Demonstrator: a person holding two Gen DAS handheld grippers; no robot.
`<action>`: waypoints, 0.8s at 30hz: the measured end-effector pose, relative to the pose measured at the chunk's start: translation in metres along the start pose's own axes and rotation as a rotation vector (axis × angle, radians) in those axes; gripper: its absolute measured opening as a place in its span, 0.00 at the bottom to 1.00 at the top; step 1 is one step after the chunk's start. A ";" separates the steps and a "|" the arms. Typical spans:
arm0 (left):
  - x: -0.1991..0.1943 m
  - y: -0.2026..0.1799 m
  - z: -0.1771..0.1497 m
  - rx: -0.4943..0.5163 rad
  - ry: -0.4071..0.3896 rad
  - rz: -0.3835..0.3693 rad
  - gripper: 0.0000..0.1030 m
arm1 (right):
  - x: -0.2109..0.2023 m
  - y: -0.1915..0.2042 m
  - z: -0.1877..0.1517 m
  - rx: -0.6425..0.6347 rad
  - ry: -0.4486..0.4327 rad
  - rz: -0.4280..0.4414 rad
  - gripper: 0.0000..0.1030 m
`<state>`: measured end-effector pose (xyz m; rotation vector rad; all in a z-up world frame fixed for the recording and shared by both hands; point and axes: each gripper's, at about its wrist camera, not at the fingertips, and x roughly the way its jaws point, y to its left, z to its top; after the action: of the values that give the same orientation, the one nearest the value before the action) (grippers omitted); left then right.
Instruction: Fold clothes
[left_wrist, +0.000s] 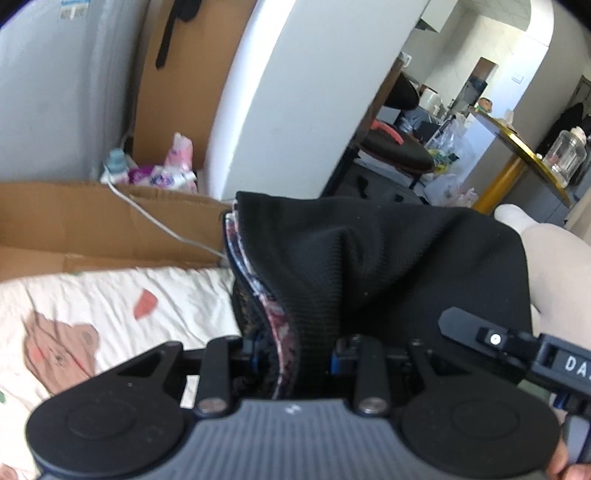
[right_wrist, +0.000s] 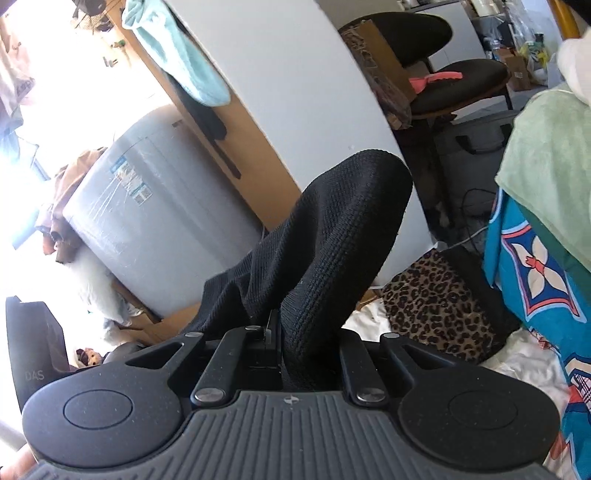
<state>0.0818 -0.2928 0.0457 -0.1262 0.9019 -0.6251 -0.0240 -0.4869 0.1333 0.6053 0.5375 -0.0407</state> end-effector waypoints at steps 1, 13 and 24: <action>0.002 -0.003 -0.002 0.006 0.008 -0.004 0.33 | 0.001 -0.004 -0.002 0.002 0.001 -0.010 0.09; 0.024 -0.031 -0.023 0.088 0.079 0.014 0.33 | 0.008 -0.020 -0.013 -0.064 0.036 -0.098 0.09; 0.019 -0.039 -0.038 0.114 0.056 0.058 0.33 | 0.016 -0.025 -0.011 -0.117 0.064 -0.076 0.09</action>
<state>0.0435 -0.3293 0.0221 0.0197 0.9182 -0.6265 -0.0202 -0.4992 0.1049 0.4731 0.6205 -0.0616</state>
